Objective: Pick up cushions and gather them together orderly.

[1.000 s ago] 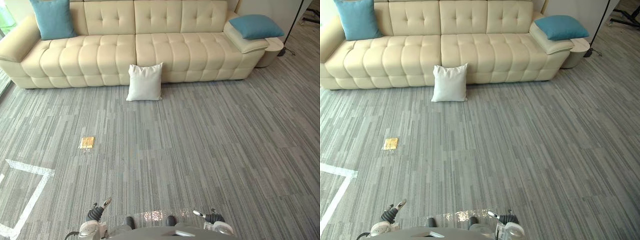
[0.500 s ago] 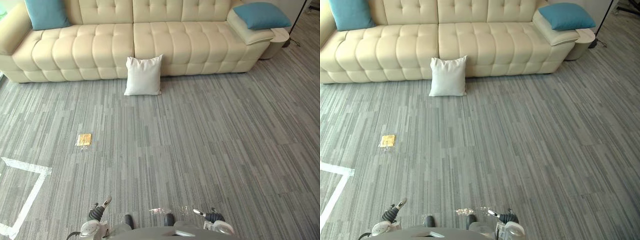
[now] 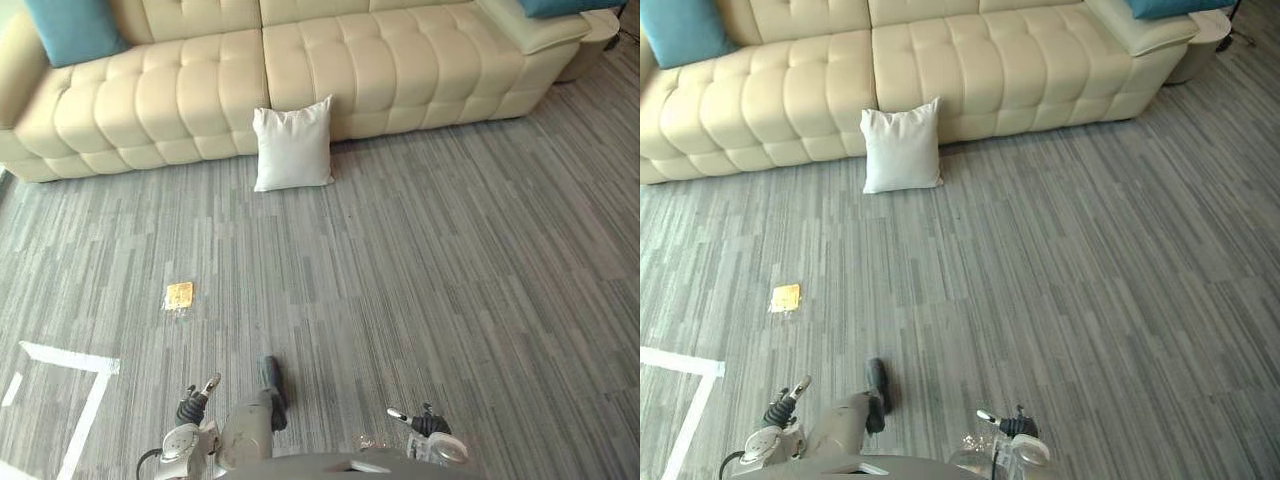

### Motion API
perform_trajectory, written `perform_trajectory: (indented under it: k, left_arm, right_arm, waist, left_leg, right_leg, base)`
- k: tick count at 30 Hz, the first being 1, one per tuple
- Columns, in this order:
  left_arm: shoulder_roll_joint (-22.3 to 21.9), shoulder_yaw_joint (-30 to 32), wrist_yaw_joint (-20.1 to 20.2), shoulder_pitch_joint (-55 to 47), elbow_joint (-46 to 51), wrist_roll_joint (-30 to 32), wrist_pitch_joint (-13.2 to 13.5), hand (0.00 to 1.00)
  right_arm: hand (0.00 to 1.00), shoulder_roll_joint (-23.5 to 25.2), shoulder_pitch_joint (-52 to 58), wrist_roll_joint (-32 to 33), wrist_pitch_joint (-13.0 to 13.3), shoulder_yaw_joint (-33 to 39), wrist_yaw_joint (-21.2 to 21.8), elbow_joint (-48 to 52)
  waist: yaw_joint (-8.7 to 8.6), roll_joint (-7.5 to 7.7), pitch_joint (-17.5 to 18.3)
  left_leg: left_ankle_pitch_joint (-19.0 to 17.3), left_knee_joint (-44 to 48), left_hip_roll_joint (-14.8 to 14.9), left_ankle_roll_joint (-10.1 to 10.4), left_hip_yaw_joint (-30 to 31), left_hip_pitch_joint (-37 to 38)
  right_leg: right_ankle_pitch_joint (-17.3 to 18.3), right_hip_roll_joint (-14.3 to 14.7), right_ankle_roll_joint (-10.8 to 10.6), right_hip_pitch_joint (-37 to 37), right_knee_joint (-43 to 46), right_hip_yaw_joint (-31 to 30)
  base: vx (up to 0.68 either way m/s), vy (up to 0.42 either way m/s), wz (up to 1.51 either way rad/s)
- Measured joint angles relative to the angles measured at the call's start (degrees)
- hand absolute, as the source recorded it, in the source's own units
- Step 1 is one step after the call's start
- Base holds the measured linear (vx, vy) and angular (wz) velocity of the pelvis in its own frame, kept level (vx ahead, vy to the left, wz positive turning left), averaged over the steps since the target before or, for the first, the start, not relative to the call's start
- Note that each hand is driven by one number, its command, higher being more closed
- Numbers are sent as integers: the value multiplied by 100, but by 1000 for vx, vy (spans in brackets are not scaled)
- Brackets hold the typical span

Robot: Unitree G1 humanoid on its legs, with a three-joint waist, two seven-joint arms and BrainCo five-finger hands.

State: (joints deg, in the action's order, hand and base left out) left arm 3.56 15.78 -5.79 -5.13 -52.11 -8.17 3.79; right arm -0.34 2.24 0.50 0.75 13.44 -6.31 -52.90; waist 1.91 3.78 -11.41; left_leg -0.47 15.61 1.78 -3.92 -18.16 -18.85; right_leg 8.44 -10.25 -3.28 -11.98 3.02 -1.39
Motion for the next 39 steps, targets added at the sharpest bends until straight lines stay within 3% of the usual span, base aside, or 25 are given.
perform_trajectory:
  k: [3,5,6,7,8,9,10,11,13,15,16,17,18,19,20,22,23,25,27,28,29,30,34,36,39]
  left_arm:
    - [48,45,-10,-26,-80,-3,-30,0]
    - [98,-40,-6,-80,-76,0,-36,0]
    - [97,-66,-7,-95,-76,-1,-39,0]
    - [118,-121,-12,-133,-75,-1,-48,0]
    - [136,-192,-13,-146,-77,-1,-64,0]
    - [145,-270,-9,-162,-69,-2,-72,0]
    - [104,-301,-10,-203,-42,-3,-75,0]
    - [52,-311,-10,-211,-25,-3,-75,0]
    - [-24,-426,-9,-178,-39,-4,-77,0]
    - [-44,-477,-1,-148,-43,-2,-76,0]
    - [-72,-476,-8,-101,-79,0,-77,0]
    - [-93,-483,-7,-81,-107,10,-76,0]
    - [-86,-485,-7,-105,-107,22,-76,0]
    - [-91,-474,-8,-85,-191,83,-76,0]
    - [-195,-470,-3,74,-366,146,-76,0]
    - [-264,-469,-10,163,-385,182,-62,0]
    - [-280,-468,-9,164,-387,191,-59,0]
    - [-325,-461,-5,196,-376,228,-58,0]
    - [-465,-306,-2,212,-338,231,-60,0]
    - [-560,-153,1,174,-239,224,-75,0]
    - [-586,-103,-1,154,-203,223,-74,0]
    - [-628,8,5,131,-165,214,-75,0]
    - [-630,48,5,88,90,207,-77,0]
    - [-603,80,7,86,138,214,-75,0]
    - [-586,127,7,87,153,223,-73,0]
  right_arm:
    - [0,-30,-42,-71,36,31,2,15]
    - [0,-20,-17,-84,25,34,3,-2]
    - [0,-9,-2,-85,23,24,3,-4]
    - [0,9,33,-84,22,9,7,-3]
    - [0,8,49,-83,18,7,7,-3]
    - [0,14,60,-45,23,13,23,31]
    - [0,-14,16,-43,34,5,18,91]
    - [0,-19,-5,-46,37,10,18,166]
    - [0,-45,-49,-38,91,11,37,322]
    - [0,-75,-90,-38,131,9,83,433]
    - [0,-98,-87,-40,150,7,83,479]
    - [0,-147,-77,-51,142,-31,82,468]
    - [0,-163,-36,-70,127,-100,82,449]
    - [0,-230,2,-71,118,-145,84,388]
    - [0,-391,-163,-97,111,-143,87,320]
    - [0,-436,-253,-77,106,-71,93,273]
    - [0,-440,-252,-84,95,-33,96,266]
    - [0,-442,-160,-86,34,38,94,260]
    - [0,-427,37,-88,4,60,87,383]
    - [0,-410,195,-85,7,47,84,569]
    - [0,-417,256,-85,6,33,81,648]
    - [0,-402,323,-82,13,27,79,746]
    - [0,-350,436,-62,1,40,69,736]
    - [0,-243,429,-34,-4,93,72,694]
    - [0,-73,425,-27,-51,158,70,668]
  waist:
    - [132,50,35]
    - [91,111,78]
    - [76,132,82]
    - [9,151,89]
    - [-32,143,84]
    - [-72,116,69]
    - [-162,41,29]
    - [-206,-11,12]
    - [-316,-185,-65]
    - [-388,-237,-92]
    - [-423,-229,-95]
    - [-487,-185,-99]
    - [-528,-93,-77]
    - [-582,-34,-70]
    - [-521,-357,-121]
    - [-553,-476,-177]
    - [-576,-499,-171]
    - [-628,-518,-162]
    - [-603,-545,-171]
    - [-538,-578,-154]
    - [-499,-633,-125]
    - [-479,-716,-77]
    - [-263,-658,-102]
    - [-174,-606,-92]
    - [-90,-559,-93]
  left_leg:
    - [-706,428,-27,29,-93,168]
    - [-1034,333,-154,50,-86,483]
    - [-1130,318,-204,54,-67,596]
    - [-1325,319,-264,26,-18,852]
    - [-1450,308,-300,1,28,1072]
    - [-1539,236,-328,-27,68,1330]
    - [-1595,4,-331,-8,104,1752]
    - [-1620,-187,-300,25,154,2045]
    - [-1669,-480,-45,146,229,2654]
    - [-1668,-585,202,163,259,3003]
    - [-1668,-644,301,164,298,3187]
    - [-1670,-749,312,223,415,3397]
    - [-1670,-804,237,350,481,3555]
    - [-1707,-882,288,544,626,3850]
    - [-1630,-877,479,580,721,3874]
    - [-1431,-886,457,813,866,3837]
    - [-1340,-866,467,822,865,3831]
    - [-1022,-421,675,1016,908,3912]
    - [-566,914,939,1135,1040,3500]
    - [42,2012,1150,1219,1063,3071]
    - [74,2576,1301,1239,1039,2829]
    - [-358,3654,1607,1164,794,2271]
    - [-1166,4170,1762,976,197,1260]
    - [-1453,3351,1542,865,-38,819]
    - [-1325,1363,973,866,-2,473]
  right_leg:
    - [-50,-85,-166,233,960,-113]
    - [-220,-184,-939,826,2541,-188]
    - [-420,-212,-1203,1059,3106,-252]
    - [-625,-251,-1337,1522,4287,-310]
    - [-500,-268,-1226,1862,5085,-231]
    - [-290,-271,-937,2159,5709,-52]
    - [29,-236,-468,2538,6193,252]
    - [238,-185,-278,2794,6308,501]
    - [731,117,19,3395,5779,976]
    - [794,395,115,3825,4561,1203]
    - [492,521,132,4013,3535,1168]
    - [-164,603,83,3941,2111,1099]
    - [-529,568,51,3827,1327,1013]
    - [-1888,551,353,3673,1213,887]
    - [-1418,754,414,3820,1662,910]
    - [-967,778,519,3981,2291,922]
    - [-820,778,566,3983,2467,974]
    - [-300,785,627,3740,2836,1161]
    - [-17,885,639,3231,2670,1313]
    - [75,988,665,2871,2423,1298]
    - [103,1066,696,2686,2277,1291]
    - [184,1199,803,2312,1999,1293]
    - [324,1216,740,1348,1384,1189]
    - [352,1026,599,920,1131,1175]
    - [426,681,346,514,883,1105]
  base:
    - [394,169,-10]
    - [344,149,-2]
    - [270,96,7]
    - [293,80,8]
    - [380,62,12]
    - [423,20,13]
    - [534,-1,13]
    - [479,-26,13]
    - [482,-102,25]
    - [511,-176,36]
    - [562,-259,61]
    - [573,-286,70]
    - [626,-307,78]
    - [610,-297,29]
    - [680,-319,6]
    - [476,-230,-12]
    - [457,-200,10]
    - [454,-183,29]
    - [412,-162,24]
    - [354,-104,1]
    - [384,-64,-14]
    - [303,-26,-13]
    - [361,13,-4]
    - [450,137,-7]
    - [368,182,-8]
